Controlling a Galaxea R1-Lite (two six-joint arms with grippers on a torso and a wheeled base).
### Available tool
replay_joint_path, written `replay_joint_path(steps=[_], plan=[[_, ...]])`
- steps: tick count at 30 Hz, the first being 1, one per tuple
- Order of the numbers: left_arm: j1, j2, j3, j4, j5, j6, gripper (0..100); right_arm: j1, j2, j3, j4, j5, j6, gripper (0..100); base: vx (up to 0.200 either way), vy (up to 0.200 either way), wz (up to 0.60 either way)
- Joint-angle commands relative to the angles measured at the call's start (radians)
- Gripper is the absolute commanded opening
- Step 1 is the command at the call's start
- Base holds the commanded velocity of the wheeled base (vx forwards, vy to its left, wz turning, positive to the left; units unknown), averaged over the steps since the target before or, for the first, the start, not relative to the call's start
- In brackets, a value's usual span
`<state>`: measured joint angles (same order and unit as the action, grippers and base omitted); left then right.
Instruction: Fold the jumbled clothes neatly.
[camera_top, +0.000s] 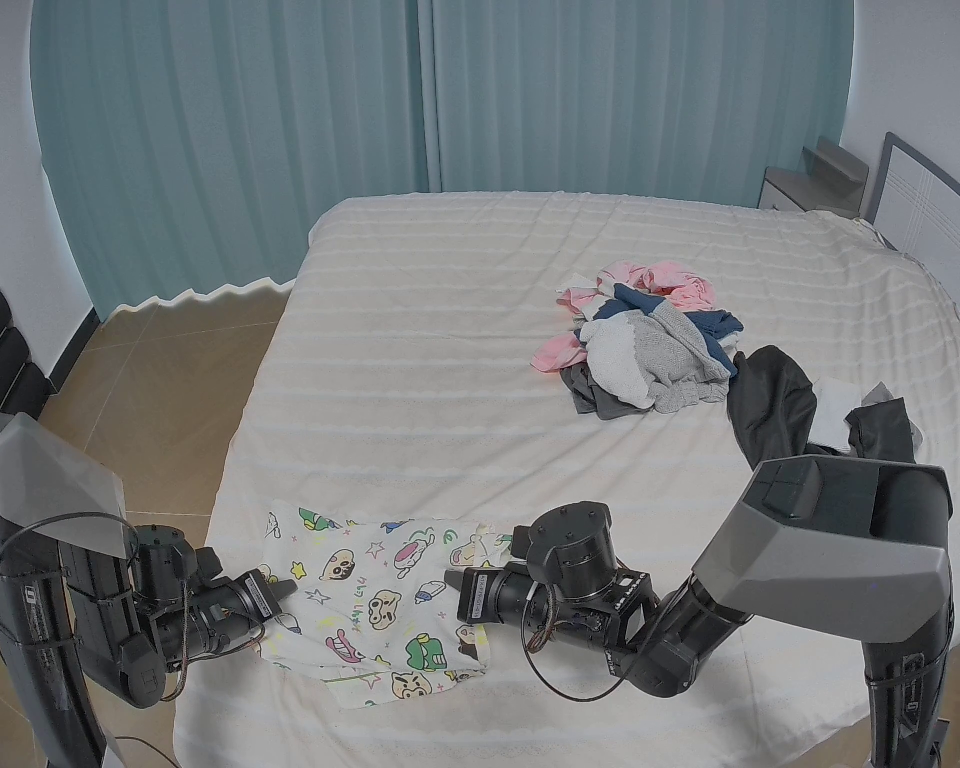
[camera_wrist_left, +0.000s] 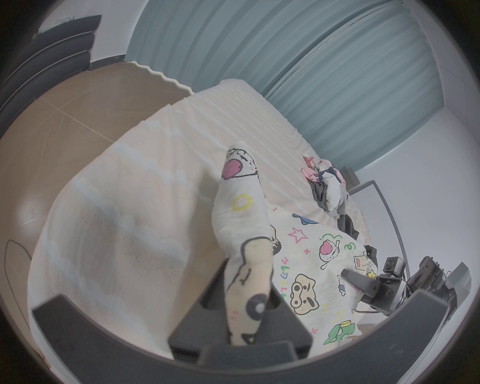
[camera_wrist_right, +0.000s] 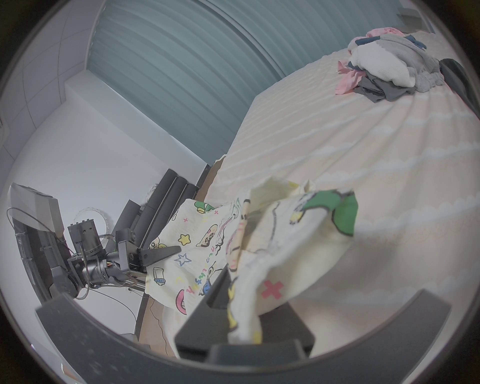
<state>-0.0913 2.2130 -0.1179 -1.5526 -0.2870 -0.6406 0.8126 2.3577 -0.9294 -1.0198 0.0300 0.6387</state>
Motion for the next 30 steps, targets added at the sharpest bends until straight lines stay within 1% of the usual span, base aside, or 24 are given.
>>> replay_joint_path(steps=[1,6,11,15,17,18,21,22,23,24,26,30], plan=[[-0.004,-0.026,0.006,-0.018,0.005,-0.002,0,0.004,-0.021,0.001,0.0,-0.001,0.001,0,0.0,0.0,0.0],[-0.038,-0.05,0.015,-0.018,0.011,-0.007,0,0.004,-0.052,0.018,0.001,0.001,0.001,0,0.0,0.0,0.0],[-0.096,-0.09,0.009,-0.018,0.081,-0.1,0,0.004,-0.08,0.049,0.0,-0.001,0.001,0,0.0,0.0,0.0],[-0.12,-0.116,0.015,-0.018,0.086,-0.12,0,0.004,-0.101,0.08,0.0,-0.002,0.002,0,0.0,0.0,0.0],[-0.15,-0.13,0.027,-0.018,0.086,-0.137,0,0.007,-0.149,0.142,-0.013,-0.004,0.004,0,0.0,0.0,0.0],[-0.154,-0.133,0.029,-0.018,0.086,-0.14,0,0.007,-0.158,0.155,-0.019,-0.004,0.006,0,0.0,0.0,0.0],[-0.173,-0.142,0.03,-0.018,0.091,-0.143,0,0.004,-0.19,0.213,-0.097,-0.001,0.021,0,0.0,0.0,0.0],[-0.173,-0.142,0.03,-0.018,0.091,-0.143,0,0.004,-0.19,0.213,-0.097,-0.001,0.021,0,0.0,0.0,0.0],[-0.183,-0.142,0.032,-0.018,0.106,-0.143,0,-0.003,-0.192,0.231,-0.137,0.002,0.045,0,0.0,0.0,0.0],[-0.183,-0.142,0.032,-0.018,0.106,-0.143,0,-0.003,-0.192,0.231,-0.137,0.002,0.045,0,0.0,0.0,0.0],[-0.2,-0.139,0.034,-0.018,0.134,-0.145,0,-0.016,-0.181,0.239,-0.149,0.005,0.052,0,0.0,0.0,0.0],[-0.222,-0.141,0.04,-0.018,0.152,-0.143,0,-0.026,-0.189,0.238,-0.148,0.007,0.052,0,0.0,-0.2,0.0]])
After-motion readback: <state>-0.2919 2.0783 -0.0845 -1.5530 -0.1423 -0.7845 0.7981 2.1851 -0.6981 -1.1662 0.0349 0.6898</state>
